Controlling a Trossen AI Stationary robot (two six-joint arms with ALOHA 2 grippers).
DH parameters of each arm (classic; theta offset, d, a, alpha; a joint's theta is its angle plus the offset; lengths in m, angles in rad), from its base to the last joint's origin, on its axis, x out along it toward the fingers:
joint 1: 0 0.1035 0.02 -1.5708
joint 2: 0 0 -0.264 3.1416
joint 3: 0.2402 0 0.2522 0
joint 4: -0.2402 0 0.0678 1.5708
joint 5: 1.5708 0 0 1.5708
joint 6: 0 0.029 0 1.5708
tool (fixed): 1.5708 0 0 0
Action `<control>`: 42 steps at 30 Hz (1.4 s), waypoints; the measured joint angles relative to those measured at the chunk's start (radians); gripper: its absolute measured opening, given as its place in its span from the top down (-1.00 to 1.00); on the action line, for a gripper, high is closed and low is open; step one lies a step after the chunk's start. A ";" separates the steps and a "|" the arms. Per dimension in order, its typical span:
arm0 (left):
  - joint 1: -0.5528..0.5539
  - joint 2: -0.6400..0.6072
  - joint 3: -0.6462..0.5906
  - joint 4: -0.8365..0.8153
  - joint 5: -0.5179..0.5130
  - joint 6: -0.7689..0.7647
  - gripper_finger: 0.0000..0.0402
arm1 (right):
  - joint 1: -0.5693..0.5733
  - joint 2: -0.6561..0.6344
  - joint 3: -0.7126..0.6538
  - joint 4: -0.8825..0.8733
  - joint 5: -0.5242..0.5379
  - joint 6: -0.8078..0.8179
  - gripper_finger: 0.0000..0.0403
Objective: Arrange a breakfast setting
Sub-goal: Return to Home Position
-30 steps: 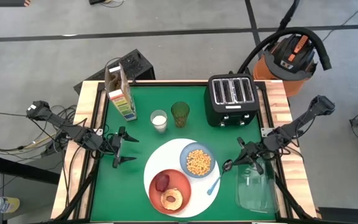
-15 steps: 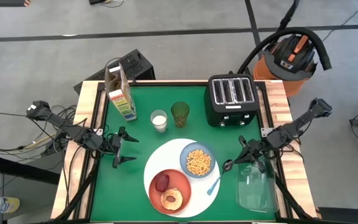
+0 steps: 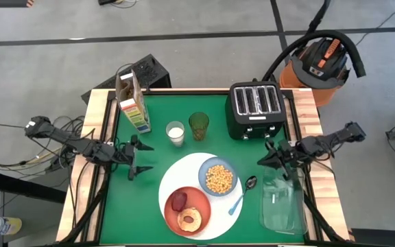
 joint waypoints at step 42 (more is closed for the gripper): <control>0.098 0.000 -0.003 0.001 -0.001 0.000 -0.88 | -0.256 0.001 0.000 -0.017 0.000 -0.002 0.84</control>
